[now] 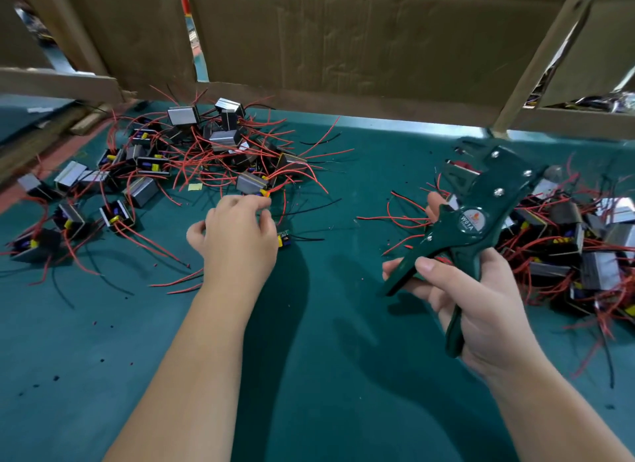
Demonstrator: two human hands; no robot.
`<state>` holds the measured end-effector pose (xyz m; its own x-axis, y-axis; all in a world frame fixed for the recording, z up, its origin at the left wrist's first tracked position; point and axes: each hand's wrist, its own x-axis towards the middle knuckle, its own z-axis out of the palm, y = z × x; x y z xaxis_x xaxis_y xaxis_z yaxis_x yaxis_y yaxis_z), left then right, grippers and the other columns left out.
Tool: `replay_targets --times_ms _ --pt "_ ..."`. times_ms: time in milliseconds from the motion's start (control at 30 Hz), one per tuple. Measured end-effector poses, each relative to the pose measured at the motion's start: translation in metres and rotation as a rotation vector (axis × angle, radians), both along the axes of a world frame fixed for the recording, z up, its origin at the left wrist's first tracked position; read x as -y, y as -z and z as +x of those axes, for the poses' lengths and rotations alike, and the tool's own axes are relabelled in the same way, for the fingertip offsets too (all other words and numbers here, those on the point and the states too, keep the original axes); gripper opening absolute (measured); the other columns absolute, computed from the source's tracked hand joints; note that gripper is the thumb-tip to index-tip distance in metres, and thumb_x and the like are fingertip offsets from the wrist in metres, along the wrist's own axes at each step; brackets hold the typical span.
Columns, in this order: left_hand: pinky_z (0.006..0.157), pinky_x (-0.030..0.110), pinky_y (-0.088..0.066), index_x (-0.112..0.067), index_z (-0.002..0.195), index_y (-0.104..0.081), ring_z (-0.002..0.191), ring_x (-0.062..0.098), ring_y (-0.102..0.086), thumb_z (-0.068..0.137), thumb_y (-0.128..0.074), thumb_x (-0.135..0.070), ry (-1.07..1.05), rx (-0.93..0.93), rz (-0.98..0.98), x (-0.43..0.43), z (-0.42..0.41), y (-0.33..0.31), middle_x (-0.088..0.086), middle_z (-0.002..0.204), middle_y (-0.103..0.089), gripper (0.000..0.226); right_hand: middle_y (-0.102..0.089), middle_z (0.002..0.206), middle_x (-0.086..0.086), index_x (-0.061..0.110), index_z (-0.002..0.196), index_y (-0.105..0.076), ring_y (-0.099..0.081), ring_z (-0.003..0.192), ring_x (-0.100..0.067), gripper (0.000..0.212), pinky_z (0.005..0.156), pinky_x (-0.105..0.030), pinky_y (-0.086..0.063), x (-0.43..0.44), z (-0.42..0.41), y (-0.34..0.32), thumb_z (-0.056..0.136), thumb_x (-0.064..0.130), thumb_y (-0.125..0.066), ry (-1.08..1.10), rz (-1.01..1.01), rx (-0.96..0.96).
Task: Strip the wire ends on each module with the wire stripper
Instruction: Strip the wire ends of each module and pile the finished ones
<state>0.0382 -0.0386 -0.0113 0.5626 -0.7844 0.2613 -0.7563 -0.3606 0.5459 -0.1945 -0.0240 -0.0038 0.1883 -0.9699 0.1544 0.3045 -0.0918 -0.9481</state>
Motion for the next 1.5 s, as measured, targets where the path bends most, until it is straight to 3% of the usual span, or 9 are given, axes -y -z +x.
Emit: replay_targets --times_ms 100,400,500,667,767,900,1067,1333,1500 --pt "0.1 0.04 -0.02 -0.029 0.109 -0.069 0.116 0.015 -0.049 0.091 -0.053 -0.021 -0.016 0.019 -0.135 -0.002 -0.002 -0.005 -0.007 0.122 -0.059 0.025 -0.057 0.077 -0.022 0.015 0.114 -0.058 -0.069 0.082 -0.041 0.044 0.07 -0.05 -0.056 0.006 0.003 0.002 0.072 0.002 -0.065 -0.044 0.133 0.027" --pt "0.072 0.007 -0.04 -0.035 0.091 -0.059 0.076 -0.001 -0.061 0.083 -0.067 -0.005 0.099 -0.305 -0.349 -0.004 0.01 -0.012 -0.023 0.092 -0.061 0.032 -0.058 0.079 -0.01 0.011 0.094 -0.051 -0.068 0.086 -0.042 0.02 0.074 -0.054 -0.057 0.022 0.001 0.002 0.088 -0.009 -0.052 0.127 0.215 0.12" --pt "0.078 0.02 -0.047 -0.037 0.103 -0.05 0.073 0.001 -0.061 0.076 -0.071 -0.012 0.108 -0.357 -0.378 -0.007 0.011 -0.017 -0.021 0.106 -0.056 0.041 -0.062 0.078 -0.009 0.009 0.095 -0.052 -0.069 0.085 -0.041 0.019 0.071 -0.054 -0.057 0.018 0.001 0.002 0.087 -0.008 -0.053 0.122 0.209 0.094" --pt "0.1 0.044 -0.022 -0.032 0.117 -0.052 0.121 0.023 -0.041 0.07 -0.06 -0.017 -0.228 -0.02 -0.265 -0.013 0.016 -0.013 -0.001 0.131 -0.046 0.05 -0.064 0.08 -0.01 0.009 0.096 -0.054 -0.069 0.085 -0.042 0.019 0.071 -0.055 -0.057 0.015 0.003 0.004 0.086 -0.007 -0.055 0.1 0.196 0.072" --pt "0.103 0.046 -0.019 -0.035 0.131 -0.046 0.127 0.023 -0.036 0.078 -0.054 -0.025 -0.125 0.021 -0.285 -0.007 0.014 -0.015 -0.002 0.133 -0.049 0.054 -0.066 0.078 -0.01 0.01 0.095 -0.055 -0.069 0.085 -0.042 0.018 0.068 -0.053 -0.057 0.014 0.004 0.003 0.086 -0.006 -0.055 0.078 0.203 0.09" --pt "0.111 0.057 -0.001 -0.052 0.14 -0.027 0.138 0.026 -0.023 0.092 -0.039 -0.044 0.031 0.069 0.109 0.016 0.007 -0.001 0.002 0.143 -0.044 0.05 -0.065 0.081 -0.014 0.012 0.1 -0.057 -0.07 0.084 -0.041 0.022 0.065 -0.051 -0.057 0.009 0.005 0.003 0.087 -0.006 -0.055 0.034 0.22 0.108" --pt "0.11 0.06 0.007 -0.049 0.13 -0.039 0.131 0.029 -0.03 0.082 -0.039 -0.033 0.024 0.055 0.245 0.024 0.013 0.01 0.001 0.134 -0.049 0.05 -0.069 0.084 -0.011 0.013 0.101 -0.059 -0.069 0.08 -0.041 0.025 0.062 -0.049 -0.057 0.001 0.004 0.001 0.085 -0.006 -0.056 -0.005 0.213 0.109" --pt "0.109 0.047 -0.018 -0.025 0.085 -0.072 0.11 0.006 -0.049 0.079 -0.068 -0.032 -0.029 0.035 -0.389 0.017 0.013 0.002 -0.005 0.116 -0.054 0.01 -0.068 0.086 -0.012 0.009 0.1 -0.055 -0.069 0.083 -0.044 0.021 0.062 -0.05 -0.056 0.003 0.001 -0.001 0.085 -0.006 -0.055 0.033 0.233 0.13" --pt "0.085 0.021 -0.042 -0.015 0.066 -0.061 0.093 0.016 -0.056 0.074 -0.081 -0.021 0.114 -0.021 -0.82 0.003 0.006 -0.013 0.003 0.095 -0.057 0.022 -0.068 0.086 -0.013 0.009 0.101 -0.057 -0.069 0.083 -0.044 0.027 0.062 -0.051 -0.056 0.003 0.003 -0.003 0.075 0.004 -0.063 0.01 0.233 0.133"
